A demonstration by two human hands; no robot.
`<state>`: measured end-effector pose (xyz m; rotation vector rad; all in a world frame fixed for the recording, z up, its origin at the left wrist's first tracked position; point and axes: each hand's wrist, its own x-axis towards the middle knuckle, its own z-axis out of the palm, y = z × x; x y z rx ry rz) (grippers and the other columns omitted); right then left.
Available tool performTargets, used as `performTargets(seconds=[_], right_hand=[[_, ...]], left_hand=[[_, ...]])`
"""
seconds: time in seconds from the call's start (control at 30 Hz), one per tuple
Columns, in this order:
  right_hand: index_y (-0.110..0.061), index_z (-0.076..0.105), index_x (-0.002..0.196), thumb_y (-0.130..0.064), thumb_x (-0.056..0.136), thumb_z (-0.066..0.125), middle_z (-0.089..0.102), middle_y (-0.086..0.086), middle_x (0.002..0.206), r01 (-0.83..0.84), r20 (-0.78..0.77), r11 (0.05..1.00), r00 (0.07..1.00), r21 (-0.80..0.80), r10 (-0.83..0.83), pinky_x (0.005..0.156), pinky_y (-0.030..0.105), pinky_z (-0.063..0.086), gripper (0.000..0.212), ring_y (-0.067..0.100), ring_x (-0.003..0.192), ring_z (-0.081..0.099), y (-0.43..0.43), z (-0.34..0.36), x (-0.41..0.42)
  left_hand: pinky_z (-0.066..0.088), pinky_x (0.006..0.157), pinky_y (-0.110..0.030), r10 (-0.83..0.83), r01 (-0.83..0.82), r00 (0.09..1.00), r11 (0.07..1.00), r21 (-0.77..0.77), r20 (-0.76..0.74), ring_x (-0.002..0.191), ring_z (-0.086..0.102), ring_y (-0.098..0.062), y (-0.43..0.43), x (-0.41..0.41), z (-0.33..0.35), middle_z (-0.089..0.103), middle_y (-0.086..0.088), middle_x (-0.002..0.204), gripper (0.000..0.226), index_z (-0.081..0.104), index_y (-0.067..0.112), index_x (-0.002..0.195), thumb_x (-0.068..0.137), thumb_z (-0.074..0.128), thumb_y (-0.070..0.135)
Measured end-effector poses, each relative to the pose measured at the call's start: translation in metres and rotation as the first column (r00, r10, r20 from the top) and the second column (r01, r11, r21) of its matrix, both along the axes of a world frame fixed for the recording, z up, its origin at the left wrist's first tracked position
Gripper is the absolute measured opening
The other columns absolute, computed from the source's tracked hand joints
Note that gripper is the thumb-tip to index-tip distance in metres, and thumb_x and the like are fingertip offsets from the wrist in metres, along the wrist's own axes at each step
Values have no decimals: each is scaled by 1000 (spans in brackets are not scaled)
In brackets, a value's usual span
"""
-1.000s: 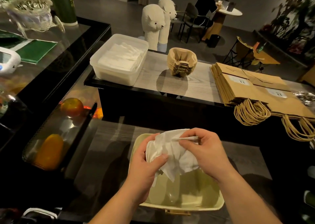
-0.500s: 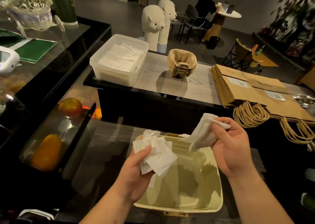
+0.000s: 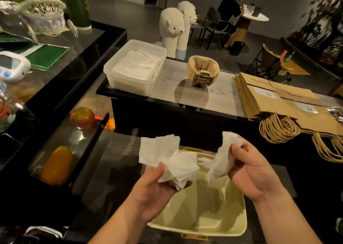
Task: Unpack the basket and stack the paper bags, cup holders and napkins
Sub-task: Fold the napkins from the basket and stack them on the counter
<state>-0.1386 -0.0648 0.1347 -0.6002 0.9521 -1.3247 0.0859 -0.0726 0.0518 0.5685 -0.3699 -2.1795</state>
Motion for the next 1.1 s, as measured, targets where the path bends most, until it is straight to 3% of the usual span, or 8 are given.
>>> performTargets(seconds=[0.1, 0.17, 0.27, 0.5, 0.6, 0.8, 0.97, 1.1], right_hand=[[-12, 76, 83, -24, 38, 105, 68, 11, 80, -123, -44, 992, 991, 11, 124, 64, 36, 62, 55, 23, 73, 70, 7, -7, -13], [-10, 71, 76, -25, 48, 103, 64, 12, 80, -222, -107, 975, 970, -22, 219, 62, 34, 59, 45, 24, 71, 65, 9, -9, -17], [-11, 72, 71, -23, 60, 94, 65, 13, 83, -339, -424, 941, 854, -10, 302, 66, 29, 56, 27, 22, 74, 64, 9, -10, -13], [-22, 75, 69, 2, 75, 80, 70, -5, 111, -313, -717, 949, 658, 18, 230, 81, 27, 54, 24, 16, 107, 66, 14, -19, -6], [-19, 76, 67, 4, 74, 81, 64, -15, 123, -374, -770, 927, 578, 42, 268, 83, 28, 56, 25, 11, 112, 64, 18, -12, -9], [-33, 82, 73, -2, 74, 85, 41, -38, 145, -513, -894, 852, 326, 104, 306, 86, 16, 51, 31, 4, 103, 64, 33, -11, 10], [-40, 80, 79, 6, 79, 80, 62, -31, 129, -321, -927, 945, 369, -53, 73, 85, 14, 53, 46, -2, 116, 61, 36, -32, 22], [-34, 82, 81, 11, 82, 74, 77, -18, 94, -139, -879, 979, 471, -152, -70, 84, 22, 58, 46, 5, 98, 72, 32, -33, 19]], left_hand=[[59, 84, -39, 3, 8, 991, 997, -78, 133, 108, 70, -31, -2, 0, 2, 68, -19, 128, 83, 67, 4, 131, 61, 96, 38], [58, 77, -34, 37, -7, 965, 994, -111, 261, 100, 70, -27, -4, -1, 1, 69, -17, 123, 83, 59, 0, 137, 69, 89, 37], [56, 72, -30, 45, 12, 926, 989, -147, 375, 96, 69, -23, -4, -3, -2, 71, -16, 119, 70, 56, -3, 138, 80, 71, 32], [53, 83, -40, 3, 62, 917, 987, -149, 398, 105, 64, -31, -2, -10, 0, 68, -21, 128, 76, 67, 7, 130, 73, 80, 56], [48, 96, -48, -25, 47, 917, 998, -46, 397, 112, 66, -35, -2, -15, 8, 73, -14, 122, 60, 74, 17, 123, 88, 58, 64], [54, 90, -48, -22, -12, 918, 997, 81, 396, 106, 72, -36, -3, -22, 19, 77, -15, 114, 58, 66, 16, 124, 104, 30, 56], [51, 100, -47, -41, 24, 883, 999, 42, 468, 103, 75, -28, -2, -21, 20, 78, -12, 112, 53, 66, 16, 124, 104, 32, 52], [55, 95, -46, -35, 19, 877, 999, 39, 479, 109, 73, -28, -1, -20, 18, 76, -9, 118, 50, 61, 15, 132, 107, 31, 47]])
